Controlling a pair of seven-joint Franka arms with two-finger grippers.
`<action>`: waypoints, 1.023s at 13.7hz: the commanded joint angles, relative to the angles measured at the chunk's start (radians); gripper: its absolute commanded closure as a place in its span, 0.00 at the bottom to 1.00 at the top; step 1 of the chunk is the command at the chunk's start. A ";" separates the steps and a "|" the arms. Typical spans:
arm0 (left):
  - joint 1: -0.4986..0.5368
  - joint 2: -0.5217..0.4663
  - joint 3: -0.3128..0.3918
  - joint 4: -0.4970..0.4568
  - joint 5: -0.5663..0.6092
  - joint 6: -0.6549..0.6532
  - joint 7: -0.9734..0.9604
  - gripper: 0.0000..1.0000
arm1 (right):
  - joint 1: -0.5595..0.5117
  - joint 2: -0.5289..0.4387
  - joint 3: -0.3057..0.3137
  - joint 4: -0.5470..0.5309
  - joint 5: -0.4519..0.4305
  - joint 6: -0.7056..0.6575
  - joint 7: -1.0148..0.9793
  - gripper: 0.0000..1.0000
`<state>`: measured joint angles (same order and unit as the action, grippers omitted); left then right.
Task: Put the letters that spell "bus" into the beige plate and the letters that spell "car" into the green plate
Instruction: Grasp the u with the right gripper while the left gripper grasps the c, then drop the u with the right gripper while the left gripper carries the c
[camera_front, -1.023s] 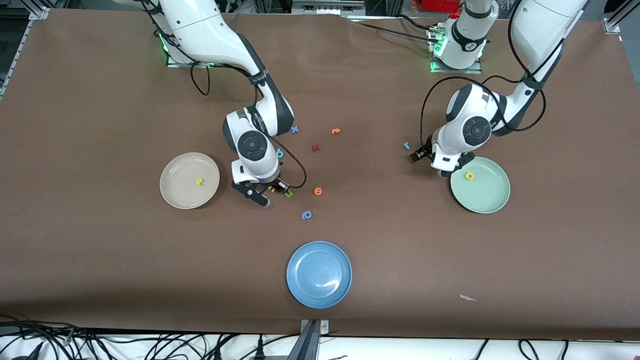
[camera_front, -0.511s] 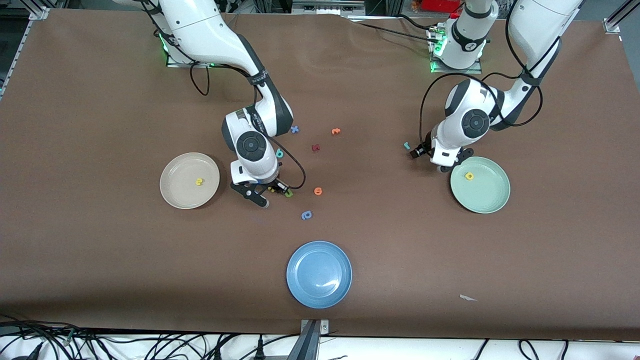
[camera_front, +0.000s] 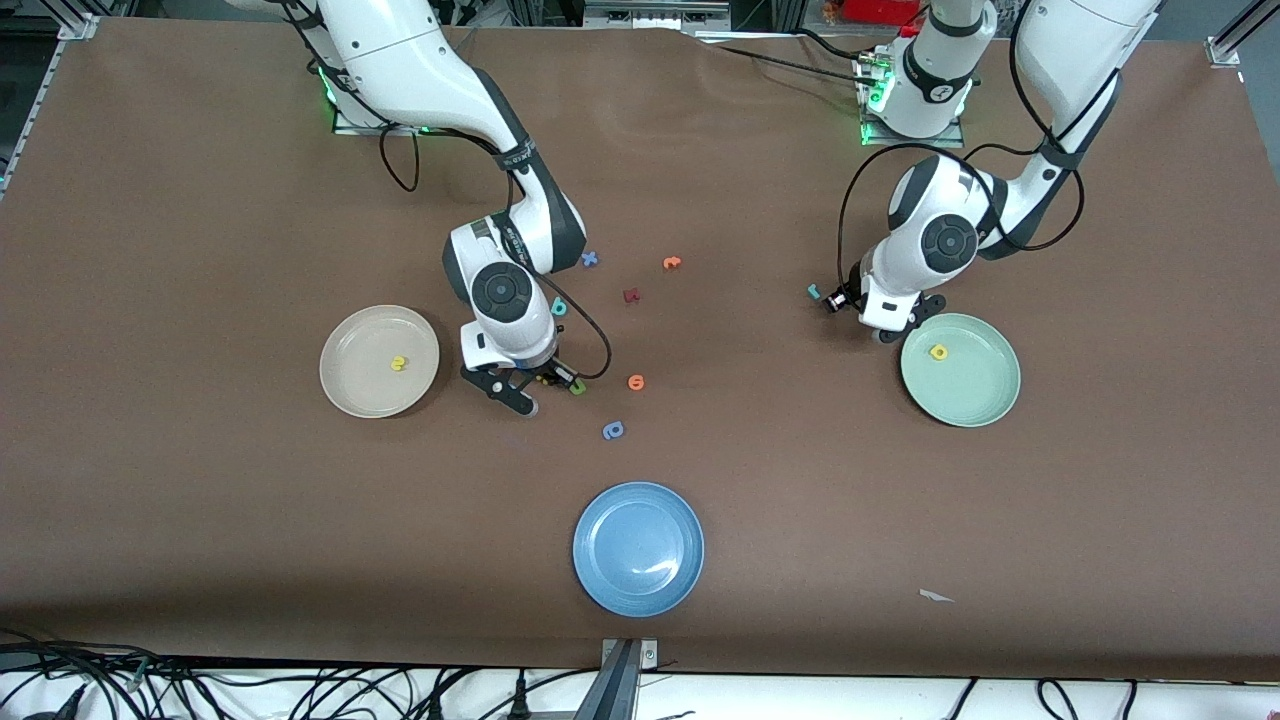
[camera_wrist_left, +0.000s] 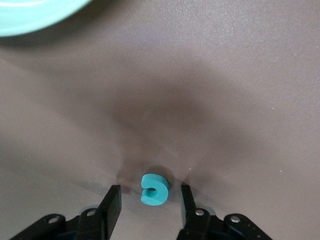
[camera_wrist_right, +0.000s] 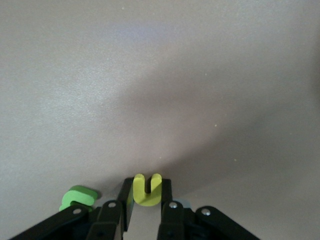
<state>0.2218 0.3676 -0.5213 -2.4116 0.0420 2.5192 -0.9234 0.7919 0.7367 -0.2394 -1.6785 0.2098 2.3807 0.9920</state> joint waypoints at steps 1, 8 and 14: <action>-0.004 -0.022 -0.002 -0.027 -0.019 0.007 -0.006 0.46 | 0.007 -0.028 -0.018 0.011 0.002 -0.046 -0.042 0.86; -0.007 -0.009 -0.002 -0.026 -0.019 0.021 -0.006 0.51 | 0.004 -0.160 -0.141 0.014 0.013 -0.354 -0.341 0.85; -0.007 -0.006 -0.002 -0.024 -0.016 0.021 -0.006 0.73 | 0.003 -0.293 -0.299 -0.065 0.016 -0.556 -0.723 0.85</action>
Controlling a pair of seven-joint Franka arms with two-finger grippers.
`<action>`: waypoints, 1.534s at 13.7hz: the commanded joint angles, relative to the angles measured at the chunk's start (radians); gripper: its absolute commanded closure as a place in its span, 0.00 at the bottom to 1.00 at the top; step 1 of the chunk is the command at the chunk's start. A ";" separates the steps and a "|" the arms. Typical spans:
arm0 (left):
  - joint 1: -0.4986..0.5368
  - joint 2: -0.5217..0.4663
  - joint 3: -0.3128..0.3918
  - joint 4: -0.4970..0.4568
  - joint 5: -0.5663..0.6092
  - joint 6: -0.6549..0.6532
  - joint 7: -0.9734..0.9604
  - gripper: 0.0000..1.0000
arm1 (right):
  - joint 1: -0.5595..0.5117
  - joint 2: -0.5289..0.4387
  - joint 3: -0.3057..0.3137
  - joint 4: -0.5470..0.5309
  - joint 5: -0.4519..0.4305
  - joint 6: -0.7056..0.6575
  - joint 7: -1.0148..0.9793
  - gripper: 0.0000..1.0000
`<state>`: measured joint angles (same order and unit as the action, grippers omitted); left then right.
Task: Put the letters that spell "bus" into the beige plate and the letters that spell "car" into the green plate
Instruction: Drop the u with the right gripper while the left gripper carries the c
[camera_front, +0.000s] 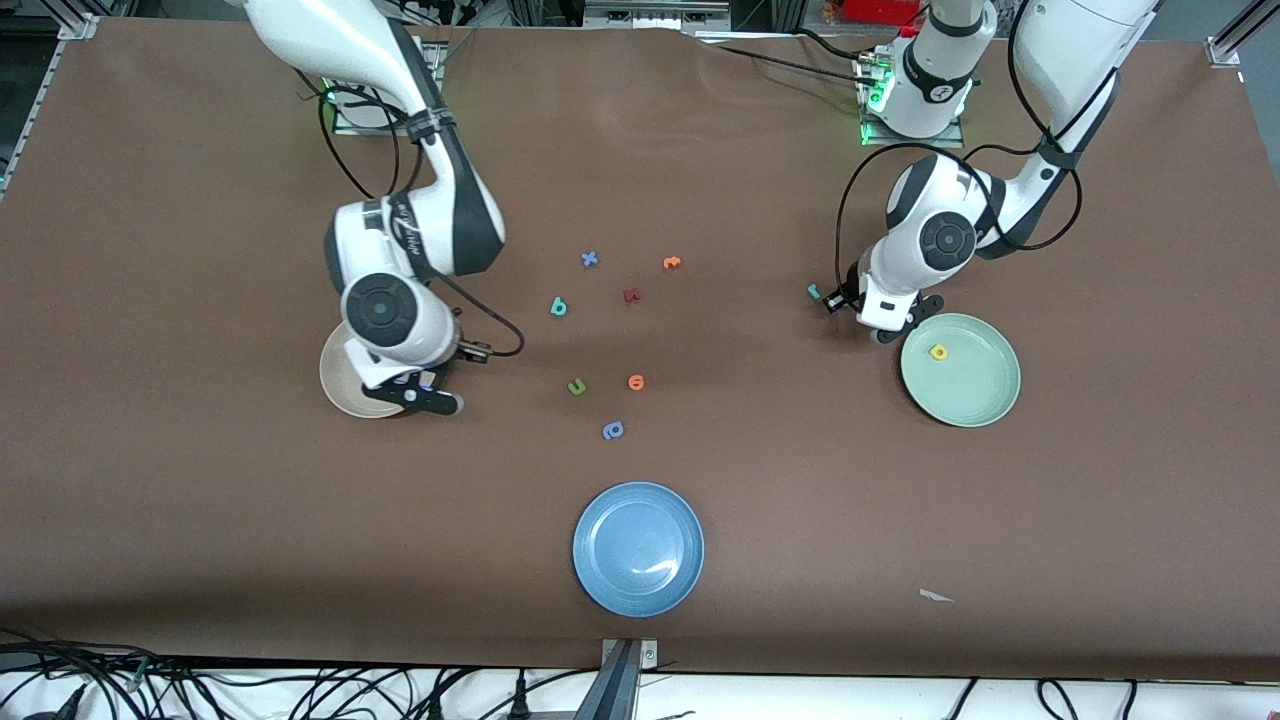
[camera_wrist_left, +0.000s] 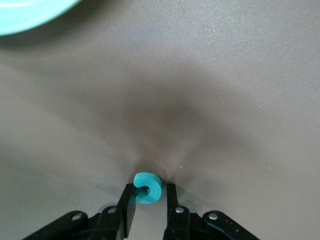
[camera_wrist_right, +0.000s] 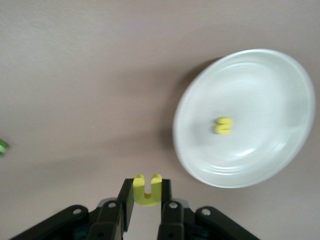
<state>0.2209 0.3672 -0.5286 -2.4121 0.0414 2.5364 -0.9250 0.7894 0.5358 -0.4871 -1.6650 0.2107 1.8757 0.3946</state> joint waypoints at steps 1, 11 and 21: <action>-0.006 -0.005 0.006 -0.024 -0.015 0.004 -0.005 0.74 | 0.005 -0.092 -0.088 -0.100 0.015 -0.050 -0.199 0.85; -0.005 -0.013 0.006 -0.013 -0.009 -0.001 0.005 0.80 | 0.004 -0.066 -0.137 -0.386 0.035 0.307 -0.352 0.84; -0.002 -0.027 0.002 0.048 -0.009 -0.076 0.011 0.83 | 0.013 -0.072 -0.130 -0.362 0.092 0.265 -0.339 0.01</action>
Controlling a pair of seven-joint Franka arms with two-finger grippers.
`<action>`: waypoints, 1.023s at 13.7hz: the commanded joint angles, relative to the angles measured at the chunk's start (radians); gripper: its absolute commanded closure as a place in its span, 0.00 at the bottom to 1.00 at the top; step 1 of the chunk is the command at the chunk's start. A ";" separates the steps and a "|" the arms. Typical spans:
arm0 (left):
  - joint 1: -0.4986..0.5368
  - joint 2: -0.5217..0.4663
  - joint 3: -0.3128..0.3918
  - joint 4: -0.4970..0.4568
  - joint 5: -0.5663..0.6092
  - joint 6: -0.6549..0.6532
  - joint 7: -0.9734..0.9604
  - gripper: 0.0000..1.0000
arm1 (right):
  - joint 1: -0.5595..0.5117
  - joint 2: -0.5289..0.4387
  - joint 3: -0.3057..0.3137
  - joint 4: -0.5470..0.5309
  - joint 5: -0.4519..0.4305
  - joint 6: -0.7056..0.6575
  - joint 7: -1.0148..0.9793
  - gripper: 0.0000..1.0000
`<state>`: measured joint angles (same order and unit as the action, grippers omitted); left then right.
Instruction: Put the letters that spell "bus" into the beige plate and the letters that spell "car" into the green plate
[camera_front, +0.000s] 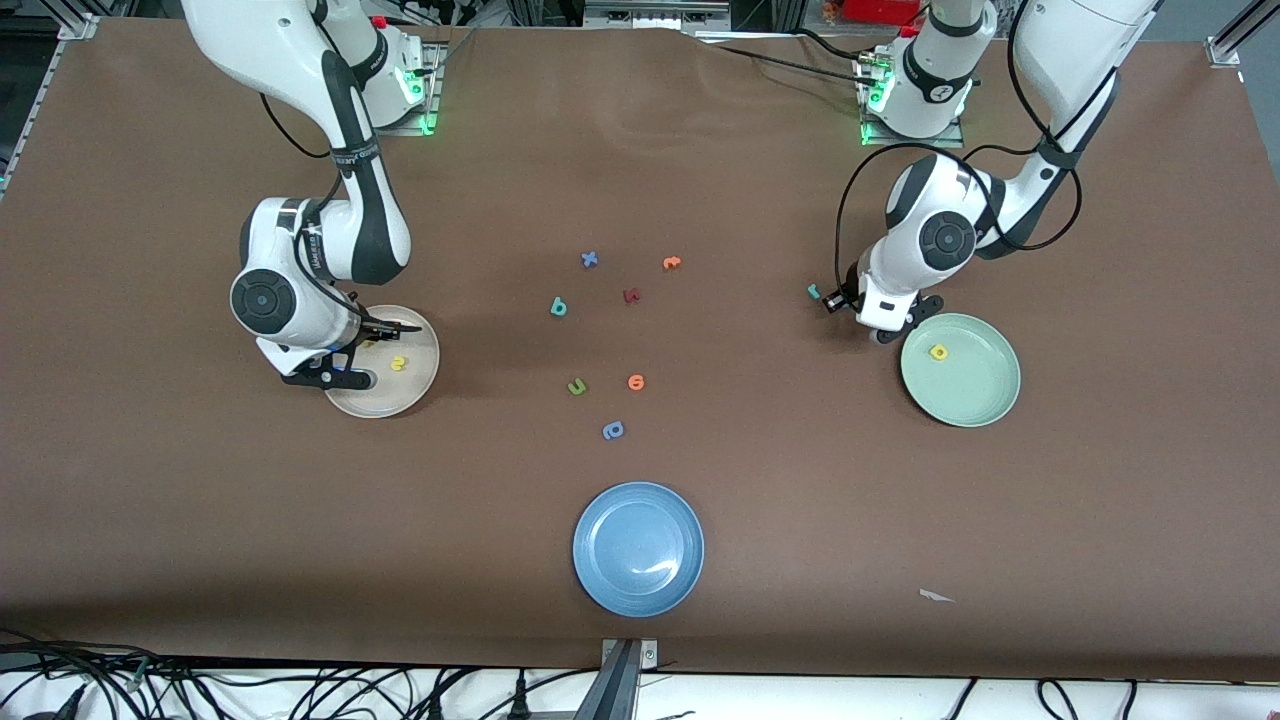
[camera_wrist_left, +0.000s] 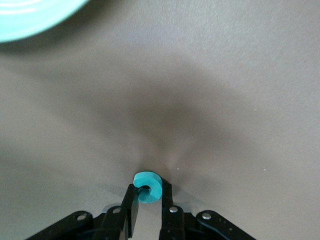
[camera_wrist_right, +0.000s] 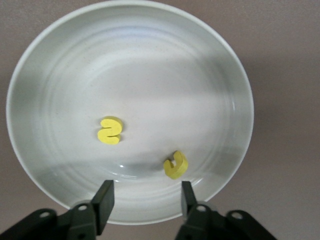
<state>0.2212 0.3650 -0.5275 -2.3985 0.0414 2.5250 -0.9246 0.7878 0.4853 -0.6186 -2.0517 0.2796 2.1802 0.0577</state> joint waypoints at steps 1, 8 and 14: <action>0.000 -0.026 0.001 0.060 -0.009 -0.104 0.010 0.83 | 0.022 -0.022 0.014 0.054 0.024 -0.075 0.031 0.01; 0.082 -0.024 0.006 0.301 -0.009 -0.443 0.105 0.83 | 0.053 -0.036 0.261 0.070 0.158 0.041 0.534 0.04; 0.263 0.020 0.023 0.416 0.050 -0.505 0.351 0.83 | 0.192 0.010 0.284 0.042 0.158 0.197 0.777 0.20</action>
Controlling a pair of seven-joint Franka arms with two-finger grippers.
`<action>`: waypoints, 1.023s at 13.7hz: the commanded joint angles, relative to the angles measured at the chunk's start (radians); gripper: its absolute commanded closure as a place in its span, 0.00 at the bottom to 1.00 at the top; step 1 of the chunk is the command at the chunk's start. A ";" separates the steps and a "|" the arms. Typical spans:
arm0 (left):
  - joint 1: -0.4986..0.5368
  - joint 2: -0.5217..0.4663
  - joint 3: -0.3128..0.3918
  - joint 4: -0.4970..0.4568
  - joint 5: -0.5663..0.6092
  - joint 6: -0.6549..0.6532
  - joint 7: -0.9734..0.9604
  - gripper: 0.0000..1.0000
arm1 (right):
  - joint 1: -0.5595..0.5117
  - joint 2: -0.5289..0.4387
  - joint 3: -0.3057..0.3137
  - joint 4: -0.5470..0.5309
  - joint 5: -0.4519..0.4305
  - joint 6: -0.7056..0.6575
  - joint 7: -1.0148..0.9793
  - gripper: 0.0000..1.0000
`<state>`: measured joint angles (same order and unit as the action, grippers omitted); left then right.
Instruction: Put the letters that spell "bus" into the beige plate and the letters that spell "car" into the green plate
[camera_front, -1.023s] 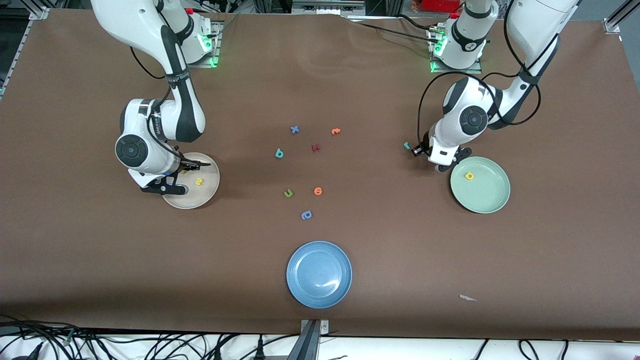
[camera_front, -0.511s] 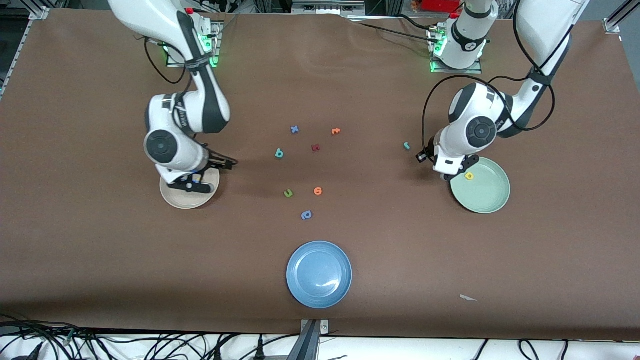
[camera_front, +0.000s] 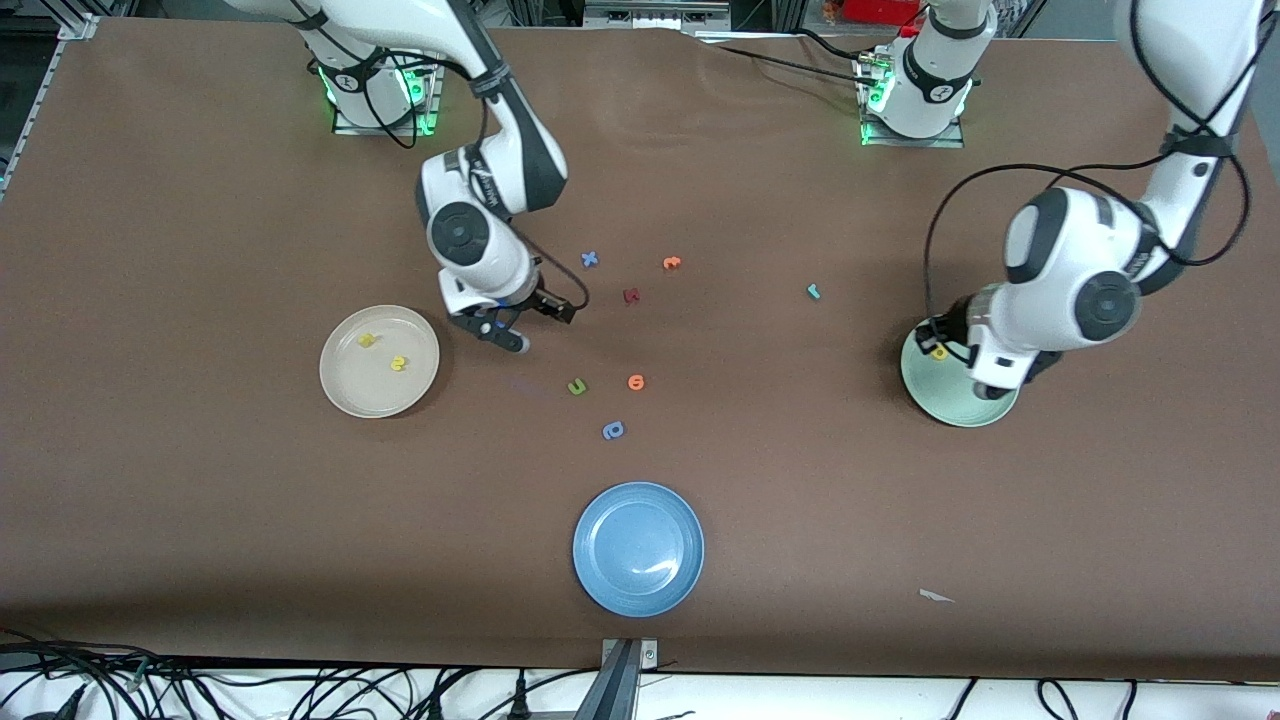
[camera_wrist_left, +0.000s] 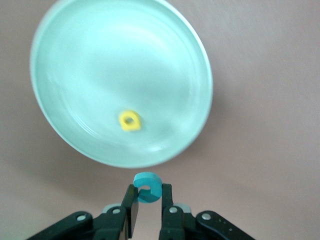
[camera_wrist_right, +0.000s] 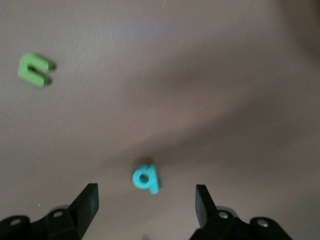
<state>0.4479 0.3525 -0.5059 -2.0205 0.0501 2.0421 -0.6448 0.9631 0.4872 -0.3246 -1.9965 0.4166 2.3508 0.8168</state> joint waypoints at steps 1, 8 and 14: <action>0.055 0.057 0.001 0.048 0.104 -0.022 0.077 0.83 | 0.029 0.025 -0.010 -0.013 0.021 0.041 0.021 0.20; 0.095 0.200 0.001 0.114 0.275 -0.011 0.079 0.70 | 0.069 0.063 -0.017 -0.027 0.017 0.104 0.033 0.35; 0.095 0.201 0.000 0.121 0.271 -0.011 0.077 0.26 | 0.071 0.067 -0.017 -0.035 0.014 0.111 0.033 0.55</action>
<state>0.5357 0.5480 -0.4960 -1.9208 0.2981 2.0432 -0.5796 1.0131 0.5577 -0.3288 -2.0146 0.4178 2.4424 0.8444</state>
